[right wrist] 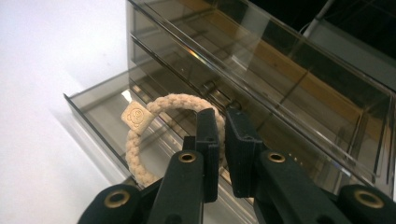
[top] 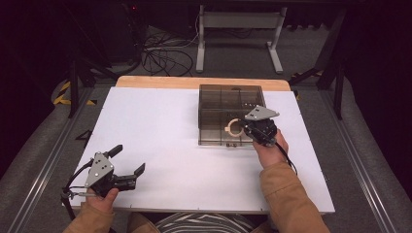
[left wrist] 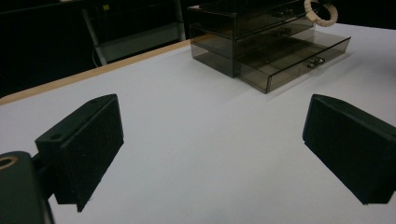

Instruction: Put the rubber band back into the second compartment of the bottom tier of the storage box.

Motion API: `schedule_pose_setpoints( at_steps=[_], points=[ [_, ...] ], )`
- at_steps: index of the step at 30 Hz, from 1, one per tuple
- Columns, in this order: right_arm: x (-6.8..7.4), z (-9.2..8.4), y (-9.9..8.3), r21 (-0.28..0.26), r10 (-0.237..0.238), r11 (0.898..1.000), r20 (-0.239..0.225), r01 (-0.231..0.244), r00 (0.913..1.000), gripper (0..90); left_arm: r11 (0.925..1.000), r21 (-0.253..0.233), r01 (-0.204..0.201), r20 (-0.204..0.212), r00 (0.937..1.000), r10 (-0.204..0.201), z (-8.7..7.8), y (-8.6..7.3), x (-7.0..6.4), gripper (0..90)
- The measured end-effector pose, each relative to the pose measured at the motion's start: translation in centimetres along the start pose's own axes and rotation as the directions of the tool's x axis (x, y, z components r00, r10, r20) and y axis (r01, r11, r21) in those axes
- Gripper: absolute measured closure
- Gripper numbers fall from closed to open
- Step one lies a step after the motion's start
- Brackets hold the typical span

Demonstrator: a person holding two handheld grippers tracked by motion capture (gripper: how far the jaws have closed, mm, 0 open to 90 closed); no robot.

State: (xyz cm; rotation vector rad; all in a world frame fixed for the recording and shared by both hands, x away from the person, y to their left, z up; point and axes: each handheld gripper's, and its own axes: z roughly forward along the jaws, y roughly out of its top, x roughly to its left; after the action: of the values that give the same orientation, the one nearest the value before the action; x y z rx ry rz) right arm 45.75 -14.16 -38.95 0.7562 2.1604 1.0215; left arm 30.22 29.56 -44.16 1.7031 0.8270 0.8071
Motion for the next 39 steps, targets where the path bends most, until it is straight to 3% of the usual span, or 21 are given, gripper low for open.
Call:
schedule_pose_setpoints(
  at_steps=[16,39],
  points=[
    [0.0,2.0,-1.1,0.026,0.008,1.000,0.021,-0.008,0.9997,84.6,1.0000,0.001,0.000,0.001,1.0000,0.000,0.0,0.0,0.0,5.8],
    [0.9,4.3,-1.9,0.093,-0.025,0.995,0.031,0.022,0.9992,84.4,1.0000,0.004,0.003,0.004,1.0000,-0.003,0.0,0.0,0.0,5.8]
  ],
)
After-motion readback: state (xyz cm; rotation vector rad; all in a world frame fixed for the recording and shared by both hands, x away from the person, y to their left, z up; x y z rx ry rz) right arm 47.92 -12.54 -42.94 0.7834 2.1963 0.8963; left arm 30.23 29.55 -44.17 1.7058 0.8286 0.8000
